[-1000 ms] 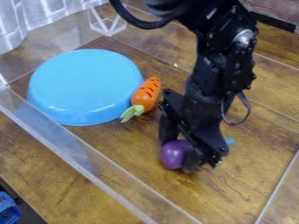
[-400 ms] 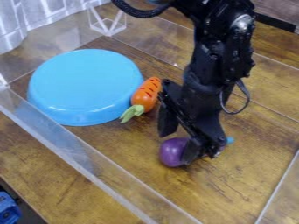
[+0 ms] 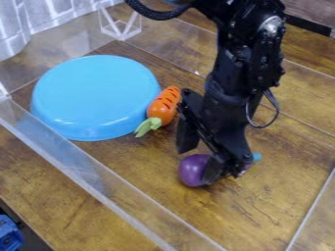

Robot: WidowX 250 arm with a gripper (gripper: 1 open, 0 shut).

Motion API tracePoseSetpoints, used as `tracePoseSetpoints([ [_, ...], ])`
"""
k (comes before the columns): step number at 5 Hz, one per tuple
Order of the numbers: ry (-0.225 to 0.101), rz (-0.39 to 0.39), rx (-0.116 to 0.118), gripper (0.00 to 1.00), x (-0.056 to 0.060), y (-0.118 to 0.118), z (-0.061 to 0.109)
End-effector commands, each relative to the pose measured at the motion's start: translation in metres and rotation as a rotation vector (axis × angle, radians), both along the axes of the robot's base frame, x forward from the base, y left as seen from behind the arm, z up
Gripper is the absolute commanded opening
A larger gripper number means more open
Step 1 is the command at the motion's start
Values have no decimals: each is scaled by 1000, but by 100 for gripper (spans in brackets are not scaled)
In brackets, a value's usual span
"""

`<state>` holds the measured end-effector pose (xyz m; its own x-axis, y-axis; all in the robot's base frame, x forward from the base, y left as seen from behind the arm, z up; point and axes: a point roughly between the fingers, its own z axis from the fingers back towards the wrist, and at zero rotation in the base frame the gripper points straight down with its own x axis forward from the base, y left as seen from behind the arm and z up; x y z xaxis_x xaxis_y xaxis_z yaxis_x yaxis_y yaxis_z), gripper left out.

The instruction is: Put the purple eggplant on the blue tray

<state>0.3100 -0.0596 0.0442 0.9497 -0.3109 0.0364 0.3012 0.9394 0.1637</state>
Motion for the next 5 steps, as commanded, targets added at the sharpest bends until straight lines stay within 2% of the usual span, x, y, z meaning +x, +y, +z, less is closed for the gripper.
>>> tracePoseSetpoints([
  [1, -95, 10, -26, 0, 9, 2, 27],
  [5, -98, 9, -26, 0, 10, 5, 28],
])
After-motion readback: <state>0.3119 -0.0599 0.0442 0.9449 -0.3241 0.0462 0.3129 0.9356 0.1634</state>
